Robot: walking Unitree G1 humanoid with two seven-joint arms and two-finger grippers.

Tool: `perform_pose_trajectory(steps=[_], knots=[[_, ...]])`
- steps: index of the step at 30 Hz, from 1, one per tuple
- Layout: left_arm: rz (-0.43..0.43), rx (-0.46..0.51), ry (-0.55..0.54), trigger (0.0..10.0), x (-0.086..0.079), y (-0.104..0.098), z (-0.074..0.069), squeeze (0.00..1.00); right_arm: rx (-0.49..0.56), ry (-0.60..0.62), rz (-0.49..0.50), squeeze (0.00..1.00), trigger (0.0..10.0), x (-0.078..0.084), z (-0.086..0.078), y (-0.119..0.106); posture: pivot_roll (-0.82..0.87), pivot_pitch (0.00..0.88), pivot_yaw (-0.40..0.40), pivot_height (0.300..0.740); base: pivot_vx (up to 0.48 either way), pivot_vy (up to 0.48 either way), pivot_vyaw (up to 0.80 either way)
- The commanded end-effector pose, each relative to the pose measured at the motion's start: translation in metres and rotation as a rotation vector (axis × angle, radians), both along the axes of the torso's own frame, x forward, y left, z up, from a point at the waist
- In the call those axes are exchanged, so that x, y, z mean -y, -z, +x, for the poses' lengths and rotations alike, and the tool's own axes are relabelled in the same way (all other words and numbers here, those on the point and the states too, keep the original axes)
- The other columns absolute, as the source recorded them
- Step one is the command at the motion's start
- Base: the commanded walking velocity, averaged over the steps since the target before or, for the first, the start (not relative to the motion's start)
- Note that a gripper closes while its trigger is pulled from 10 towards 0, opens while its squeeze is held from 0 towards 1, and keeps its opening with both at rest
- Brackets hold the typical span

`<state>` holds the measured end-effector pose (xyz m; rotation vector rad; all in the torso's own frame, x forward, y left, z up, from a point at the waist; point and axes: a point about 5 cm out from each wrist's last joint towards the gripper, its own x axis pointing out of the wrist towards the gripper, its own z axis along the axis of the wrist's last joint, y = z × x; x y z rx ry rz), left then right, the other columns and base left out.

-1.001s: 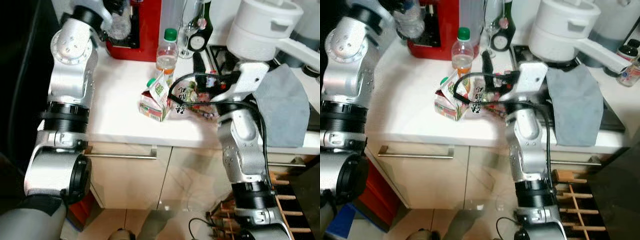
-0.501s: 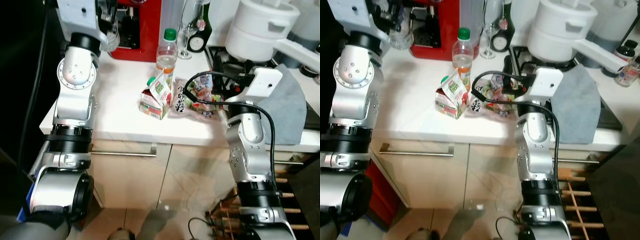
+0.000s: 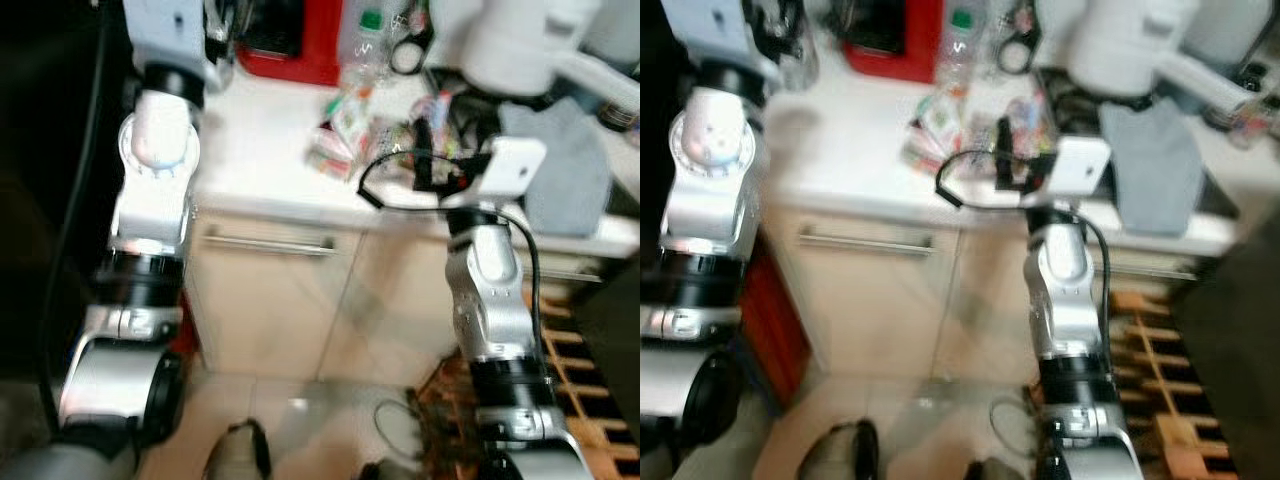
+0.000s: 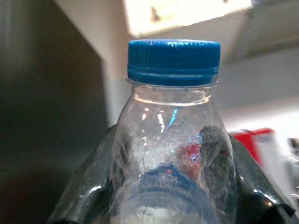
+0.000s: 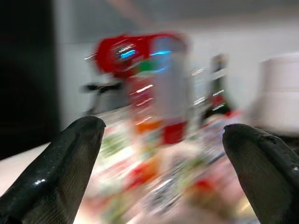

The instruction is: Restocking fridge

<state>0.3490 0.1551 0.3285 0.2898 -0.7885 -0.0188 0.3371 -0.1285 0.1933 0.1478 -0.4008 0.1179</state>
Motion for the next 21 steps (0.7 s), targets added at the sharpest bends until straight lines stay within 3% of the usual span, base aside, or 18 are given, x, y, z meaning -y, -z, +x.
perform_pose_trajectory(steps=[1,11,16,21], knots=[[0.029,0.049,0.029,10.0,0.011,-0.013,-0.005,0.00,0.000,0.025,-0.001,0.01,10.0,0.007,-0.001,0.002,0.03,0.000,-0.048,0.740,-0.382,0.000,0.00],[0.045,0.038,0.040,10.0,0.016,-0.009,-0.006,0.00,-0.079,-0.015,-0.036,0.01,10.0,-0.002,0.000,0.021,0.02,0.000,-0.048,0.740,-0.331,0.000,0.00],[0.019,-0.004,0.048,10.0,0.017,0.001,-0.007,0.00,-0.109,-0.044,-0.055,0.01,10.0,-0.005,-0.002,0.028,0.03,0.000,-0.057,0.740,0.000,0.000,0.00],[-0.049,-0.123,0.046,10.0,0.014,0.029,-0.009,0.00,-0.125,-0.046,-0.062,0.01,10.0,-0.004,-0.002,0.033,0.03,0.000,-0.060,0.740,0.000,0.000,0.00]])
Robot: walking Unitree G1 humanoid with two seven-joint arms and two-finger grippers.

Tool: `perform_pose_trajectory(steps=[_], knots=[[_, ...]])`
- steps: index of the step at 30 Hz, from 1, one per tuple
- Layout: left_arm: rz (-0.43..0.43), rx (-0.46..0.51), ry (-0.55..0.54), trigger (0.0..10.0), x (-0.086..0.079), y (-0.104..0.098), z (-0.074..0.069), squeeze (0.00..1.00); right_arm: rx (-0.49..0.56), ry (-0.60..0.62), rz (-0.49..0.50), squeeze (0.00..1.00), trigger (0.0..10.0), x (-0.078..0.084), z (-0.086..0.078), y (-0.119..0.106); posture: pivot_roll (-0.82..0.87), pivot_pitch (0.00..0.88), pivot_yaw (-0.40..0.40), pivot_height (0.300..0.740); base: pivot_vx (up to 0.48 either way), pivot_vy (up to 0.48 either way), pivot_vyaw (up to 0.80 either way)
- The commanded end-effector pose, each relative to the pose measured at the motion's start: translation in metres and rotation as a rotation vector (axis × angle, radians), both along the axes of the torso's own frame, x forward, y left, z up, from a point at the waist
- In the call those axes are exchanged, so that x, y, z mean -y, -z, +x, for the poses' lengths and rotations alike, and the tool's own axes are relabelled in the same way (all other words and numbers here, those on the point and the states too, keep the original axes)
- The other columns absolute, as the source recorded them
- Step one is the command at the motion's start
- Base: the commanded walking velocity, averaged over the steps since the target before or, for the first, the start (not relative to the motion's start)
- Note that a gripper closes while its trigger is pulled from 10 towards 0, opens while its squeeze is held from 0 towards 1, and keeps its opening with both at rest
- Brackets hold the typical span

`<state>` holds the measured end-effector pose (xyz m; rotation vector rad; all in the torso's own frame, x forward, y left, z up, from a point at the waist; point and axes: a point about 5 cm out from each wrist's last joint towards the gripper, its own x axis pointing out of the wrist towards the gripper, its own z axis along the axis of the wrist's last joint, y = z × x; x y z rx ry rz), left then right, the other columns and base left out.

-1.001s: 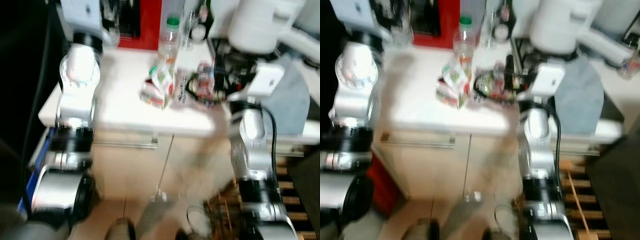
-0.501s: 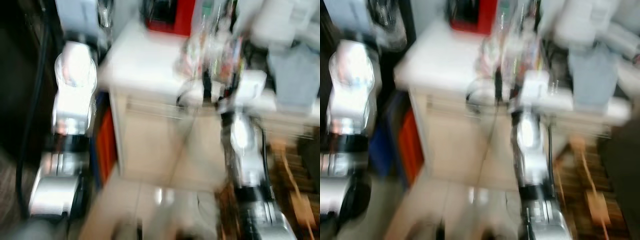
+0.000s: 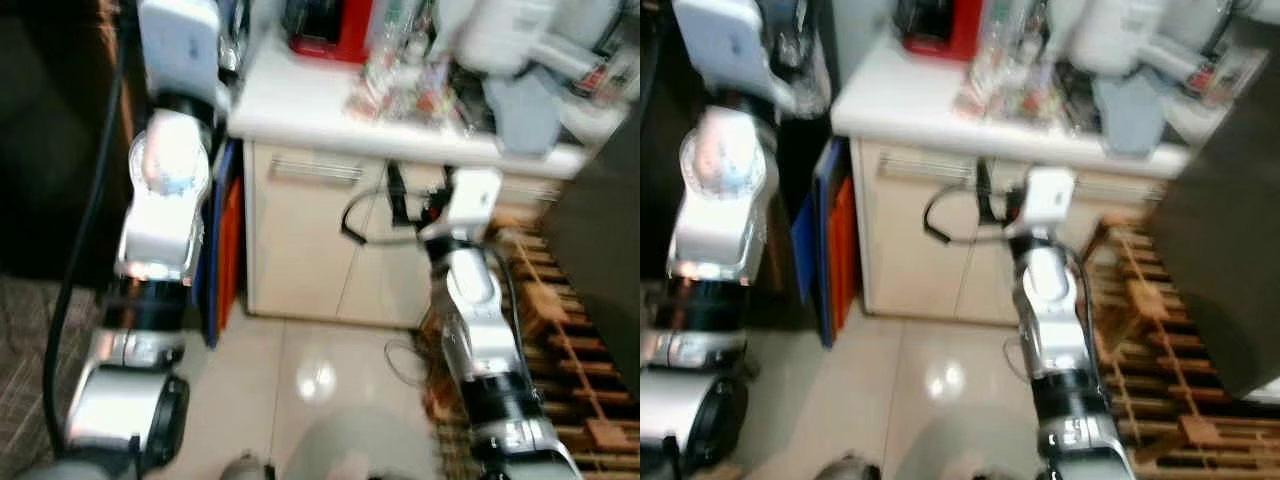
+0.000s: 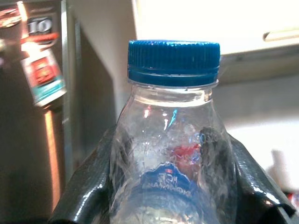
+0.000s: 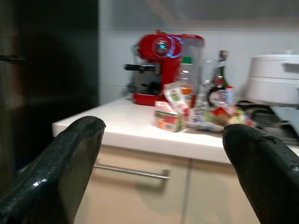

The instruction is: Restocking fridge

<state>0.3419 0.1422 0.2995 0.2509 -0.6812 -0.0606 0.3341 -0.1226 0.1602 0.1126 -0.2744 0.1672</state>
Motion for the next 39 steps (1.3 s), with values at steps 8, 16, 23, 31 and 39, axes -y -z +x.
perform_pose_trajectory(steps=[8,16,23,31,39], knots=[[-0.123,-0.311,0.039,10.0,-0.012,0.075,-0.007,0.00,-0.071,-0.010,-0.049,0.01,10.0,0.001,0.000,0.017,0.05,0.000,-0.062,0.740,0.000,0.000,-0.35],[-0.157,-0.631,0.213,10.0,0.002,0.157,-0.030,0.00,-0.132,0.030,-0.075,0.01,10.0,0.015,-0.006,0.035,0.00,0.000,-0.044,0.740,0.000,0.000,-0.67],[-0.056,-0.633,0.364,10.0,0.023,0.166,-0.042,0.00,-0.187,0.023,-0.102,0.02,10.0,0.016,-0.021,0.052,-0.02,0.000,-0.049,0.740,0.000,-0.034,-0.67],[-0.053,-0.640,0.370,10.0,0.022,0.171,-0.046,0.00,-0.219,0.021,-0.120,0.02,10.0,0.017,-0.030,0.064,-0.02,0.000,-0.046,0.740,0.000,-0.422,-0.67],[-0.054,-0.609,0.403,10.0,0.031,0.163,-0.040,0.00,-0.241,0.119,-0.133,0.03,10.0,0.030,-0.032,0.066,-0.06,0.000,-0.029,0.740,0.000,-0.434,-0.66]])
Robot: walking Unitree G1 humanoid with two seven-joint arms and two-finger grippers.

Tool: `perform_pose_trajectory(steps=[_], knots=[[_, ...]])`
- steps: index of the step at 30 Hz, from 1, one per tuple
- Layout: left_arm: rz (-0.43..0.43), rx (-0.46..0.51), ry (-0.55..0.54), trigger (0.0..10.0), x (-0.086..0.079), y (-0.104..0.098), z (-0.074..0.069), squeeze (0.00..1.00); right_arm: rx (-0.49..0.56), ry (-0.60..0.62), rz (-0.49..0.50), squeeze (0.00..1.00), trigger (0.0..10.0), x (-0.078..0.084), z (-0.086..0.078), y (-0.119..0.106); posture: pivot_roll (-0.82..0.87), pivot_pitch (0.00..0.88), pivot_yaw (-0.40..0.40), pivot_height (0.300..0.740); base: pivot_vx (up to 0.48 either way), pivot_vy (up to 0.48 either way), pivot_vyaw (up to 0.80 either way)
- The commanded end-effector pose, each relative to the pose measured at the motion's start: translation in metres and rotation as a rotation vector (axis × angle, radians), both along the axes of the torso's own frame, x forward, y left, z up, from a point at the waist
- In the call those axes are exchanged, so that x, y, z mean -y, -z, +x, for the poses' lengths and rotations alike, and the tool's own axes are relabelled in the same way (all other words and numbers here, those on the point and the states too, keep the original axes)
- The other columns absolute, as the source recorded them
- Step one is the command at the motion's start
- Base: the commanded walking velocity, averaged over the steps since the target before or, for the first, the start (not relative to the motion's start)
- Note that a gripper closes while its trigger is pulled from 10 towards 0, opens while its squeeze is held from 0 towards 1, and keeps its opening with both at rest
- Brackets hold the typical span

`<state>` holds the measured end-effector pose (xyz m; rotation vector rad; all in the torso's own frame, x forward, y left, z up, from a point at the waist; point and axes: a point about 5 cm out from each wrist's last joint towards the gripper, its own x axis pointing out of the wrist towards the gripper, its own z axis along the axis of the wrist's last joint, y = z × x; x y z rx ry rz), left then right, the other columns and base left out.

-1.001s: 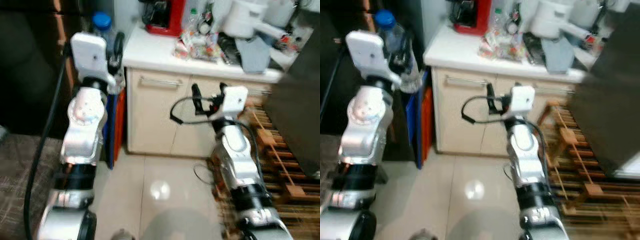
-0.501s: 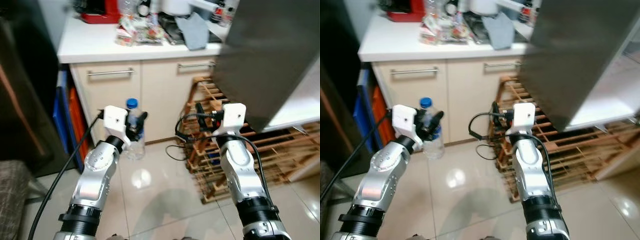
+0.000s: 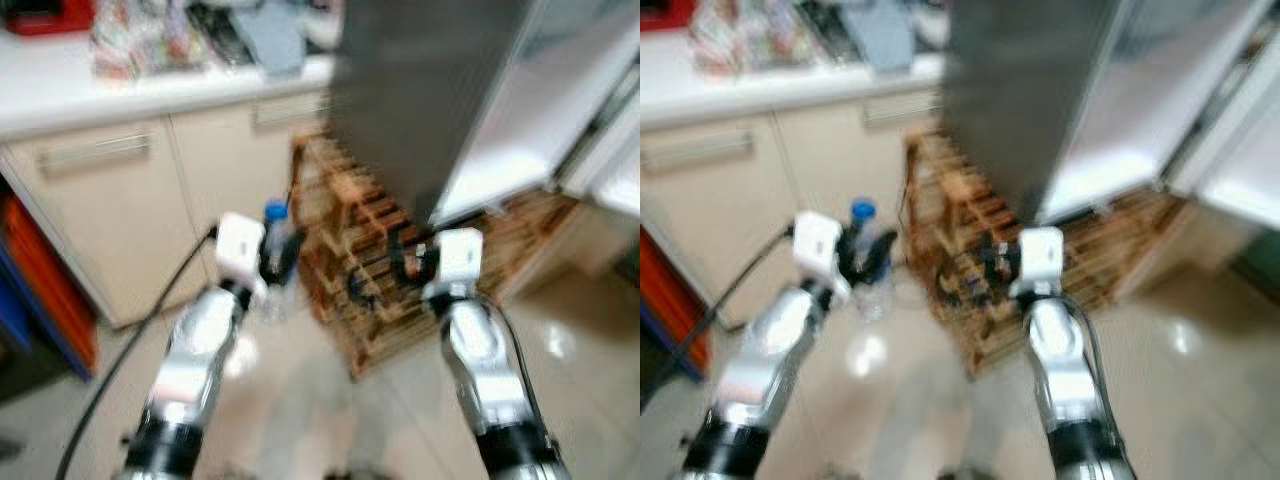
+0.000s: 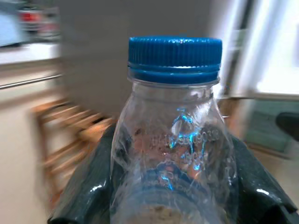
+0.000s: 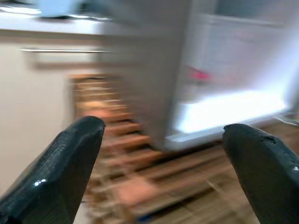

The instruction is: Restocking fridge

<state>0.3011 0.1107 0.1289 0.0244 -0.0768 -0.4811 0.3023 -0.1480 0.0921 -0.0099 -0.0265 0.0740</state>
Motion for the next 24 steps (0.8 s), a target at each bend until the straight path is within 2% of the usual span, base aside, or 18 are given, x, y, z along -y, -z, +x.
perform_pose_trajectory(steps=[1,3,7,14,18,24], knots=[[-0.061,0.014,-0.037,10.0,-0.001,-0.006,0.003,0.00,-0.054,0.120,-0.049,0.04,10.0,0.027,-0.006,0.008,-0.05,0.000,-0.041,0.740,0.000,0.000,-0.63],[-0.109,-0.013,-0.071,10.0,-0.001,-0.004,0.005,0.00,-0.088,0.157,-0.075,0.05,10.0,0.039,-0.010,0.014,-0.05,0.000,-0.047,0.740,0.000,0.000,-0.60],[-0.072,-0.011,-0.114,10.0,-0.004,-0.002,0.010,0.00,-0.093,0.180,-0.077,0.05,10.0,0.046,-0.005,0.012,-0.07,0.000,-0.043,0.740,0.000,0.000,-0.61],[-0.080,0.009,-0.102,10.0,-0.003,-0.008,0.015,0.00,-0.091,0.181,-0.064,0.05,10.0,0.042,-0.002,0.010,-0.08,0.000,-0.029,0.740,0.000,0.000,-0.58],[-0.062,0.004,-0.100,10.0,-0.001,-0.007,0.017,0.00,-0.071,0.178,-0.069,0.05,10.0,0.040,-0.005,0.010,-0.08,0.000,-0.012,0.740,0.000,0.000,-0.63],[-0.038,-0.015,-0.124,10.0,-0.003,-0.002,0.019,0.00,-0.073,0.194,-0.062,0.04,10.0,0.041,-0.011,0.013,-0.11,0.000,0.010,0.740,0.400,-0.261,0.00]])
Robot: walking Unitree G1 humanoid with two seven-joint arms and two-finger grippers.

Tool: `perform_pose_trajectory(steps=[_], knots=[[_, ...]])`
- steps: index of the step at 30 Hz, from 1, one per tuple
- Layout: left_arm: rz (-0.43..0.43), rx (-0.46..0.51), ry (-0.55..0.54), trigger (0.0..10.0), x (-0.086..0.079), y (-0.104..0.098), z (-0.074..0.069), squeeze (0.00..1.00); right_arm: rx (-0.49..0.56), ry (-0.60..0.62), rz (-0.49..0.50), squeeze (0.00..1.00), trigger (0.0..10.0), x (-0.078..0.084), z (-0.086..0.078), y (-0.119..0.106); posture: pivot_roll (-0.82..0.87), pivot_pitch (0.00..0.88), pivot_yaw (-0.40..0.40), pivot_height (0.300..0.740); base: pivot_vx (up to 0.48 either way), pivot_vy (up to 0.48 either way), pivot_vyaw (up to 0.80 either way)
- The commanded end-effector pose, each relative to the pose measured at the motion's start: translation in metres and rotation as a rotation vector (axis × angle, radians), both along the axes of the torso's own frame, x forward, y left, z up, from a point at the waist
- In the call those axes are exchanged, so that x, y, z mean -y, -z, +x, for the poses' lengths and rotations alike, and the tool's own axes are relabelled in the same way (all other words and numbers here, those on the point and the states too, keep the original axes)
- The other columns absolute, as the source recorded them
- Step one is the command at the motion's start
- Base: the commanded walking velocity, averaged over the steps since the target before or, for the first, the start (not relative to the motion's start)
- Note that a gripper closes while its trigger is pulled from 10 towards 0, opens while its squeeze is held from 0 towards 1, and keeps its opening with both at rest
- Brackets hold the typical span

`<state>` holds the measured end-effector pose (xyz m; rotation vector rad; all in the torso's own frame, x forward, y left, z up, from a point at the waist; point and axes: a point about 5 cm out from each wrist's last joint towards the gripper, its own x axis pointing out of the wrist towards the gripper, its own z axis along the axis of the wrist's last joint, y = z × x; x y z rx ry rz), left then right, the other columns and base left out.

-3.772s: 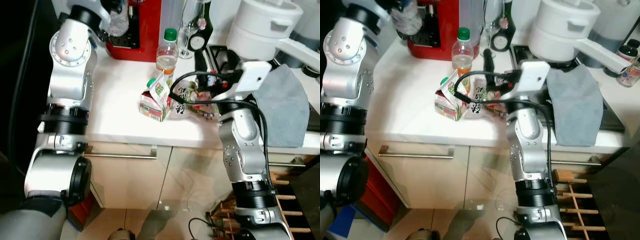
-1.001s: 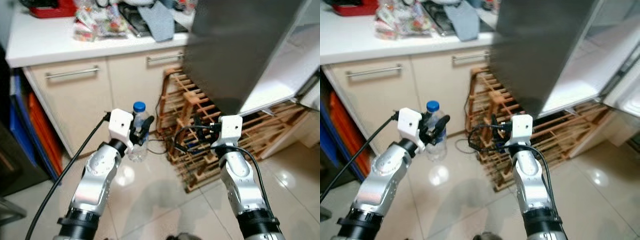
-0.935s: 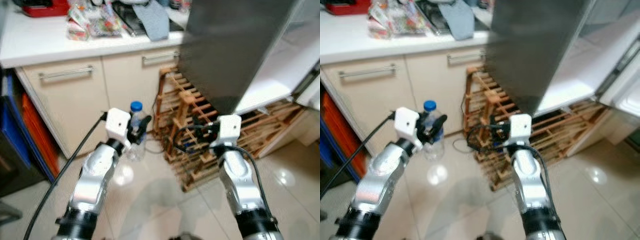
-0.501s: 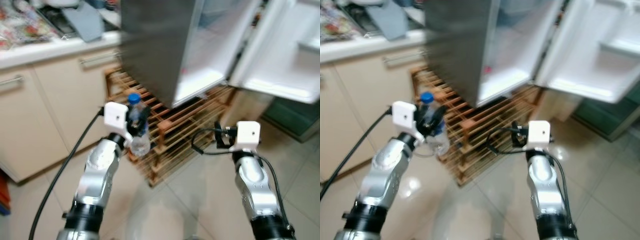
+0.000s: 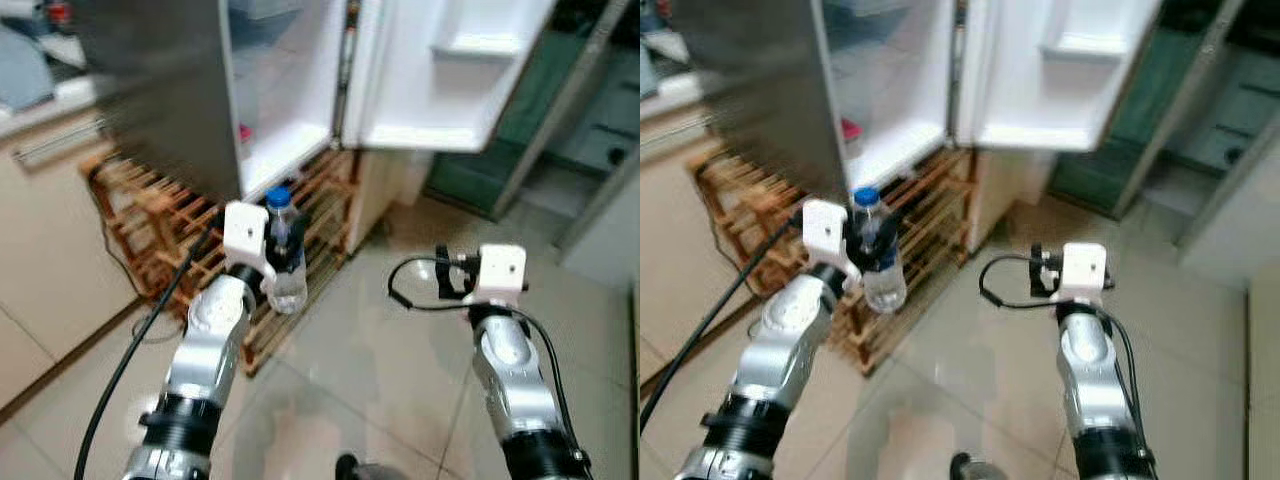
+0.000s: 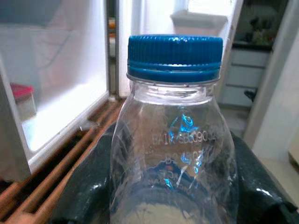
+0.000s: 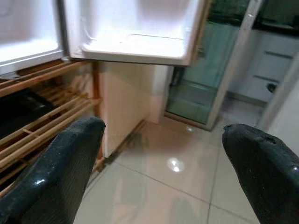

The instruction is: Restocking fridge

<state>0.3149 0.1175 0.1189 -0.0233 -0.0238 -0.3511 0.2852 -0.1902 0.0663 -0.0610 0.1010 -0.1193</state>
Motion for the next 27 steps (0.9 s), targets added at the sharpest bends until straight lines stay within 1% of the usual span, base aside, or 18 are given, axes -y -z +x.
perform_pose_trajectory(steps=[1,5,9,10,12,15,20,26,27], knots=[[0.000,0.051,0.008,10.0,0.004,-0.013,0.006,0.00,0.059,0.000,-0.009,0.04,10.0,-0.001,0.006,-0.013,-0.11,0.000,0.014,0.740,0.420,0.000,0.00],[0.000,0.062,0.026,10.0,0.006,-0.015,0.009,0.00,0.056,-0.019,-0.035,0.03,10.0,-0.004,0.006,-0.014,-0.12,0.000,0.021,0.740,0.431,0.000,0.00],[-0.024,0.073,0.050,10.0,0.011,-0.019,0.010,0.00,0.068,-0.028,-0.042,0.03,10.0,-0.006,0.007,-0.016,-0.13,0.000,0.021,0.740,0.431,0.000,-0.69],[-0.037,0.078,0.061,10.0,0.015,-0.021,0.010,0.00,0.074,-0.024,-0.045,0.04,10.0,-0.003,0.007,-0.018,-0.13,0.000,0.020,0.740,0.431,0.000,-0.75],[-0.040,0.079,0.065,10.0,0.018,-0.021,0.011,0.00,0.078,-0.020,-0.049,0.04,10.0,-0.001,0.008,-0.018,-0.13,0.000,0.018,0.740,0.435,0.000,-0.76],[-0.042,0.083,0.070,10.0,0.020,-0.022,0.012,0.00,0.096,-0.009,-0.047,0.04,10.0,0.001,0.009,-0.021,-0.13,0.000,0.019,0.740,0.435,0.000,0.00],[-0.042,0.089,0.079,10.0,0.023,-0.022,0.013,0.00,0.098,-0.010,-0.051,0.04,10.0,0.000,0.011,-0.022,-0.14,0.000,0.022,0.740,0.436,0.000,0.00],[-0.045,0.109,0.094,10.0,0.027,-0.028,0.018,0.00,0.107,-0.006,-0.057,0.04,10.0,-0.001,0.014,-0.024,-0.15,0.000,0.038,0.740,0.437,0.000,-0.78],[-0.044,0.111,0.096,10.0,0.027,-0.028,0.019,0.00,0.114,-0.005,-0.055,0.03,10.0,-0.001,0.014,-0.025,-0.15,0.000,0.040,0.740,0.439,0.000,0.00]])
